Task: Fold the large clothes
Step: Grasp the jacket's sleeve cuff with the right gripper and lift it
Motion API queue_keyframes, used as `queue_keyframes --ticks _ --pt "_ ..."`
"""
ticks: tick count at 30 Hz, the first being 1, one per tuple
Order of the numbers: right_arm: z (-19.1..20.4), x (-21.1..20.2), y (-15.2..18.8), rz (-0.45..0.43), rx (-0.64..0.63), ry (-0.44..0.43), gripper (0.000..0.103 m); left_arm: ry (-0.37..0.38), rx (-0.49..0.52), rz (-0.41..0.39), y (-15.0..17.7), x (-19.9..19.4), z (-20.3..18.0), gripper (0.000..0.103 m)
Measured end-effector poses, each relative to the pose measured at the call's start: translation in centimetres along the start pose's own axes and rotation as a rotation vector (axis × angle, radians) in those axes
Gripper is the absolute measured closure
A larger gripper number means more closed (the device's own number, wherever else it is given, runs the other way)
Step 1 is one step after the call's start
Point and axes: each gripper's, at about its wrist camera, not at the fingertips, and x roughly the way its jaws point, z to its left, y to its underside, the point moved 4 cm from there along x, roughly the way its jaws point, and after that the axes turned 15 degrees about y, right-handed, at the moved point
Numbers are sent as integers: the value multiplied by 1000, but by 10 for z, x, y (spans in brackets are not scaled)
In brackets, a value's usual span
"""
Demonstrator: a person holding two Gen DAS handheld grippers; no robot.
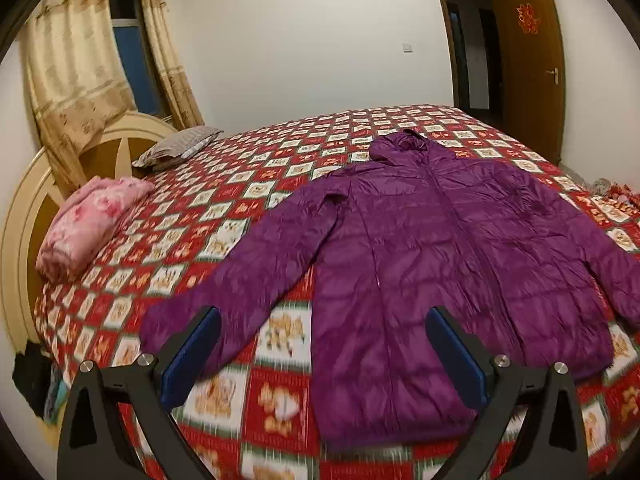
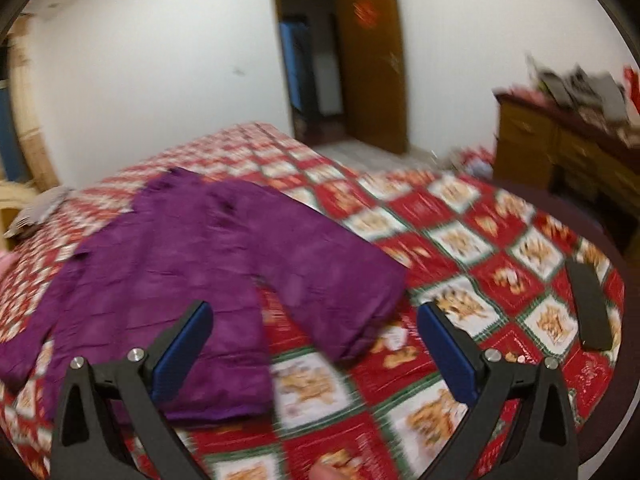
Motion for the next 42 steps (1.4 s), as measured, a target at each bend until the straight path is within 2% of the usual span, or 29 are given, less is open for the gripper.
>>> queue_keyframes --ticks 4,7,10,12,13,14,15,22,27,29,33,36,42 --pt "-7 57 -8 104 30 50 6 -22 31 3 -20 30 5 1" --pt "-2 86 -5 156 -1 106 10 -42 34 29 -29 57 14 1" --pt "4 108 5 213 -47 140 25 -53 30 69 -32 83 22 1" --pt "4 119 7 219 -66 144 63 -59 28 85 -33 95 27 1" --pt "3 119 5 211 -75 141 71 -67 32 87 -35 100 31 1" --pt "1 119 2 204 -82 140 85 -78 37 84 -38 104 35 1" --pt "0 119 -2 200 -86 146 90 -91 40 79 -41 108 40 1" --pt "-19 121 -79 61 -103 267 93 -232 36 61 -66 142 99 1" --pt "10 112 -132 -73 -126 285 94 -299 6 78 -79 166 138 1" --pt "42 103 -153 -143 -165 265 94 -322 -2 85 -83 175 151 1" --pt "116 87 -163 -237 -269 196 94 -345 -9 86 -87 185 164 1" --pt "169 80 -158 -278 -341 135 94 -342 -19 90 -86 191 169 1" --pt "288 75 -126 -326 -497 9 95 -341 -23 110 -79 206 178 1"
